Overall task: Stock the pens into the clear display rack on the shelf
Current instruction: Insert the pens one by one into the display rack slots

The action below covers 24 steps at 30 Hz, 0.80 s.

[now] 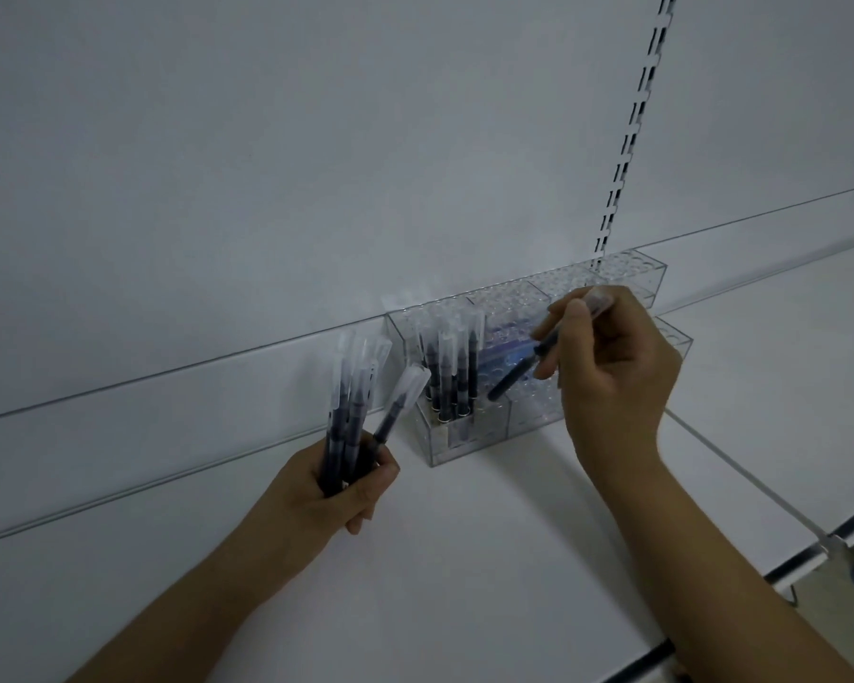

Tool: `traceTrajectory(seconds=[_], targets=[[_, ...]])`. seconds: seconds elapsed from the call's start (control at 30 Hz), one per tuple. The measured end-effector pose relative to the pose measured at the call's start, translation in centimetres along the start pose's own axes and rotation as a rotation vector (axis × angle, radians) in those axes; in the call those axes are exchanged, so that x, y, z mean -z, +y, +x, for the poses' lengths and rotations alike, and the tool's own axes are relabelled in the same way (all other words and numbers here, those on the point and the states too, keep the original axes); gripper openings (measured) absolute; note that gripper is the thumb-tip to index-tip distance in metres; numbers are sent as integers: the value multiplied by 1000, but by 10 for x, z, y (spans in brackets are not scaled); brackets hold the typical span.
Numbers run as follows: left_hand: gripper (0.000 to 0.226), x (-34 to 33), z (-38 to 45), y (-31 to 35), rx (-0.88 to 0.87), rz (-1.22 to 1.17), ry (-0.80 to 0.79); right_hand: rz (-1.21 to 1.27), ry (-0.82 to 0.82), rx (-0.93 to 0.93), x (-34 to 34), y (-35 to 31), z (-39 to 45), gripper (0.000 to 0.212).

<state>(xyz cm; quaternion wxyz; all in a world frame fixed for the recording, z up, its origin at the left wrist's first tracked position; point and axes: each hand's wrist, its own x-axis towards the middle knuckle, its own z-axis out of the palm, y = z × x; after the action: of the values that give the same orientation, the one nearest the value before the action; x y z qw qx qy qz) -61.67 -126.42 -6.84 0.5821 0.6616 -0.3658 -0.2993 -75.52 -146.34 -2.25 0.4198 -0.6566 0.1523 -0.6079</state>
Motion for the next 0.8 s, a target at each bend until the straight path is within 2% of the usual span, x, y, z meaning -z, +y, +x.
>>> traceTrajectory(seconds=[0.2, 0.3, 0.37, 0.6, 0.7, 0.8], targets=[[45, -2, 1, -2, -35, 12, 10, -226, -160, 47, -6, 4, 0, 21], [47, -2, 2, -2, -37, 0, 13, -443, -349, 88, -10, 11, 1, 31], [44, -1, 2, -3, -38, 10, 8, -521, -415, 115, -12, 14, 2, 42], [40, 0, 2, -6, -45, 28, 2, -731, -517, 280, -13, 18, 2, 45], [38, 1, 2, -6, -43, 19, 0, -802, -496, 294, -12, 19, -1, 49], [33, 0, 1, -4, -43, 6, -11, -843, -462, 213, -6, 16, -1, 53]])
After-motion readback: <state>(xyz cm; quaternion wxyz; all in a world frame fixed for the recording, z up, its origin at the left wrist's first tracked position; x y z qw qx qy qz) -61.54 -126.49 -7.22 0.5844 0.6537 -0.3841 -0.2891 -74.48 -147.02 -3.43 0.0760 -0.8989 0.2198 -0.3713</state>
